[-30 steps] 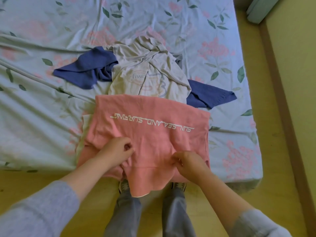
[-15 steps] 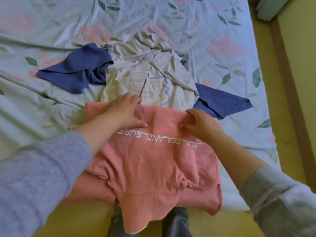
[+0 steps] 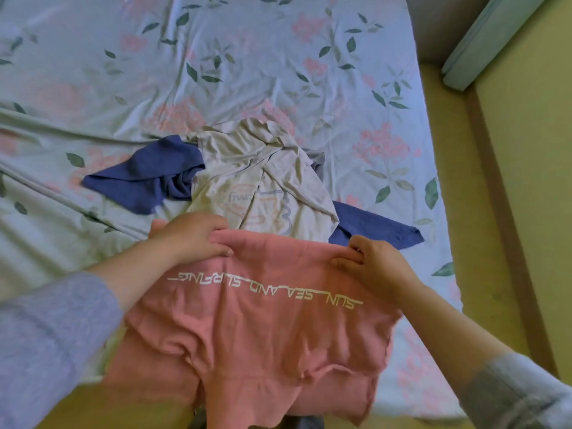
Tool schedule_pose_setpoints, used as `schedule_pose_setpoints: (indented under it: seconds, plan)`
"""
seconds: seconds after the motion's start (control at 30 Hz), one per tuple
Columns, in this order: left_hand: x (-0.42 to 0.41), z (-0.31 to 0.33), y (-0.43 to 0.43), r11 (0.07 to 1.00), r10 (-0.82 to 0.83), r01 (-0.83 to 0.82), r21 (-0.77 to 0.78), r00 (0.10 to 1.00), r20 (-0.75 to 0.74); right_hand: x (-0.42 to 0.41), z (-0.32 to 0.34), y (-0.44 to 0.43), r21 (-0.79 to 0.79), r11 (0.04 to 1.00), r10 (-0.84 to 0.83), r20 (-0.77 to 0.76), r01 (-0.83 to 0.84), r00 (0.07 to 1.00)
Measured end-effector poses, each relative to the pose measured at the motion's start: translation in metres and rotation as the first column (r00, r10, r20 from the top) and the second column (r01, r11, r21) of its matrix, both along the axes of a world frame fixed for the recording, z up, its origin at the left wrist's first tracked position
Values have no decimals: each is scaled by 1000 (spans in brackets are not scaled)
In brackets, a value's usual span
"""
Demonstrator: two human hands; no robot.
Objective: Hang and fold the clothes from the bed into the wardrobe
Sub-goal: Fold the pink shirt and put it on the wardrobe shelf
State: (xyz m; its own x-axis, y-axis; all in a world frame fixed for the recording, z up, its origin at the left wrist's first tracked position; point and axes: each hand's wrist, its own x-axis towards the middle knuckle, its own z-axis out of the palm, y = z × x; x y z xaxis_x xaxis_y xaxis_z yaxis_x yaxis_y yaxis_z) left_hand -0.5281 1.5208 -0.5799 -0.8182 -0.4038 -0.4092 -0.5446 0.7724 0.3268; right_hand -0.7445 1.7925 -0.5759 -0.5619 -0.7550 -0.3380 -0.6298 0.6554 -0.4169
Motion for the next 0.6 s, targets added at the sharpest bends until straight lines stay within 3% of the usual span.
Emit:
schedule_pose_setpoints:
  seconds: [0.17,0.27,0.37,0.47,0.6]
  plan:
    - [-31,32,-34,977,152,-158,-140,987,-53,-41,36,-30,-134,991,4,-141,-23,990]
    - [-60,37,-44,951,141,-195,-239,963,-229,-67,42,-55,-212,977,-44,-296,-21,954]
    - [-82,26,-49,916,101,-185,-356,965,-243,-85,23,-70,-51,999,-26,-389,6,921]
    - [-86,3,-53,905,145,-182,-385,982,-122,-82,-3,-75,139,985,-48,-326,99,944]
    - [-84,-20,-41,945,91,-142,-294,980,-179,-58,-31,-68,62,998,-23,-164,33,986]
